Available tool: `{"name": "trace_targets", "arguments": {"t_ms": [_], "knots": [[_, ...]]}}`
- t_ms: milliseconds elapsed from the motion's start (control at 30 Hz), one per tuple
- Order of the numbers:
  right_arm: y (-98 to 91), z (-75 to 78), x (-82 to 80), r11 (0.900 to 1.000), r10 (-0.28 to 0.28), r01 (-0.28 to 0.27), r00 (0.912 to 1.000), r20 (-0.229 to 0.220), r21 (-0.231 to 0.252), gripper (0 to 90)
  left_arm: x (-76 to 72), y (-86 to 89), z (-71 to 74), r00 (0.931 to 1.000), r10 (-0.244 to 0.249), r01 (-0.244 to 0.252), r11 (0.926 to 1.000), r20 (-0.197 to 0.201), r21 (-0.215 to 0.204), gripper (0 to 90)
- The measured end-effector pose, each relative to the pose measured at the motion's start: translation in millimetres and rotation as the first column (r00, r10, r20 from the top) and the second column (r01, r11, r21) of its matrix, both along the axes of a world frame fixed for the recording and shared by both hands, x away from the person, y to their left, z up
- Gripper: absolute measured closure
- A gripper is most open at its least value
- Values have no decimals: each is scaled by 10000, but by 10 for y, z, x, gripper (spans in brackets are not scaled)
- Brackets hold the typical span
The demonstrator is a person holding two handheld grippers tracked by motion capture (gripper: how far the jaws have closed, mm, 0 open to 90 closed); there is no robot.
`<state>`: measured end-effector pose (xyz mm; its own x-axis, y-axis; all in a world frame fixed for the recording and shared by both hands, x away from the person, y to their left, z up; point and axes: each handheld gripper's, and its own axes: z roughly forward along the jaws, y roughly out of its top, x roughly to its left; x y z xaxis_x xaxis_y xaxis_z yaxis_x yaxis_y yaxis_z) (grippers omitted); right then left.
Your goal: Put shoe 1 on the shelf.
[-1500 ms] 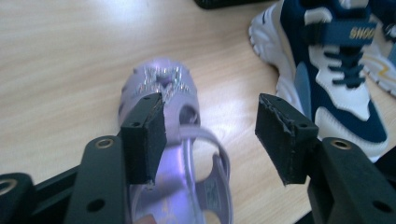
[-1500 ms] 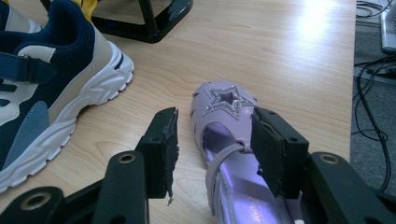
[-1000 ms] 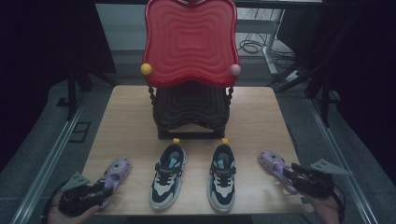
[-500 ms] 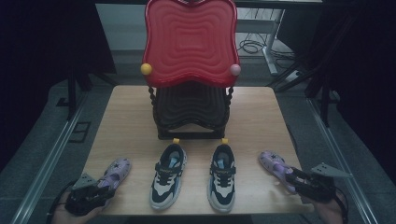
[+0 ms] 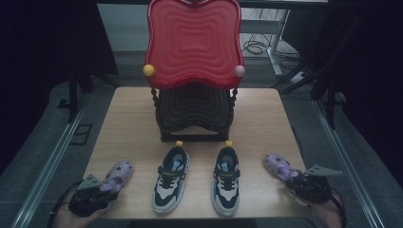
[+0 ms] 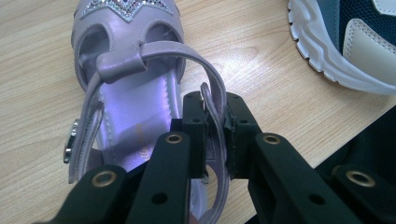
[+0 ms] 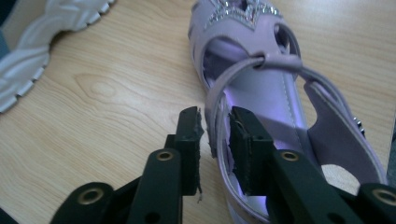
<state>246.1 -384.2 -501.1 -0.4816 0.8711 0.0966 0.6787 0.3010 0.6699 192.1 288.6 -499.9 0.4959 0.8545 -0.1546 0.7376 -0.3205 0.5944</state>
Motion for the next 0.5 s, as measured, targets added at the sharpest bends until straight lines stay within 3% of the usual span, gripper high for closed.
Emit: {"name": "trace_targets", "arguments": {"t_ms": [233,500], "knots": [[-9,-32,24,9999,102,-102,9999,-85,-29,828,-1,40,-9,10000,13,-12,9996,38,-271,833],[-24,-26,20,9999,110,-110,9999,80,-16,853,-26,95,19,9992,302,-289,9984,265,-490,851]]}}
